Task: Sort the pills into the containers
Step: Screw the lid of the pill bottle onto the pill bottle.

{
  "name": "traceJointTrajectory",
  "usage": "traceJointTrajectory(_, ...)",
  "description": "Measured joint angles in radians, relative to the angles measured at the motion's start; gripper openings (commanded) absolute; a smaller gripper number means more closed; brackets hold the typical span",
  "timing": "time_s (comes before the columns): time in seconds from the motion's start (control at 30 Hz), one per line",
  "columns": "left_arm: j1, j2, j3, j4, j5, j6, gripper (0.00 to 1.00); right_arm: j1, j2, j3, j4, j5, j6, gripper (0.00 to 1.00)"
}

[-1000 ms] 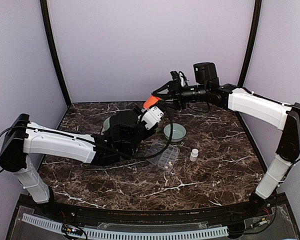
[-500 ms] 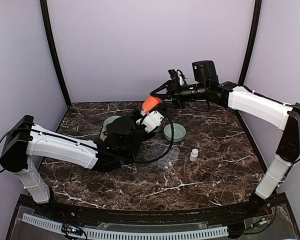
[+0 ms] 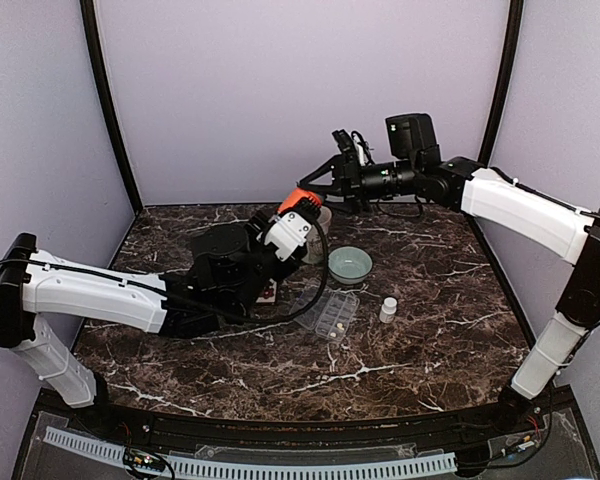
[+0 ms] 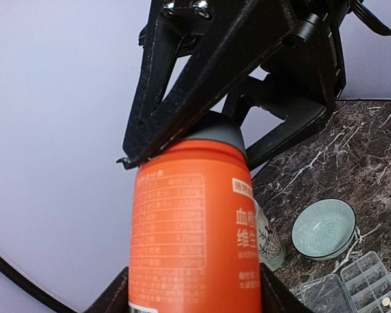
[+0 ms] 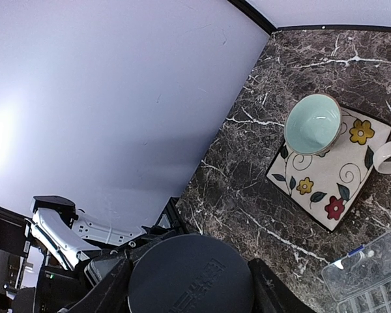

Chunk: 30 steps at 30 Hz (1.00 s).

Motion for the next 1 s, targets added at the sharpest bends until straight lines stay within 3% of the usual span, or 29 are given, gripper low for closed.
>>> traceJointTrajectory(0.53, 0.023, -0.051, 0.000, -0.081, 0.162, -0.105, 0.00, 0.026, -0.009, -0.020, -0.026, -0.037, -0.054, 0.76)
traceJointTrajectory(1.0, 0.128, -0.171, 0.000, -0.264, 0.280, -0.312, 0.00, 0.003, -0.087, -0.035, -0.064, -0.026, -0.111, 0.79)
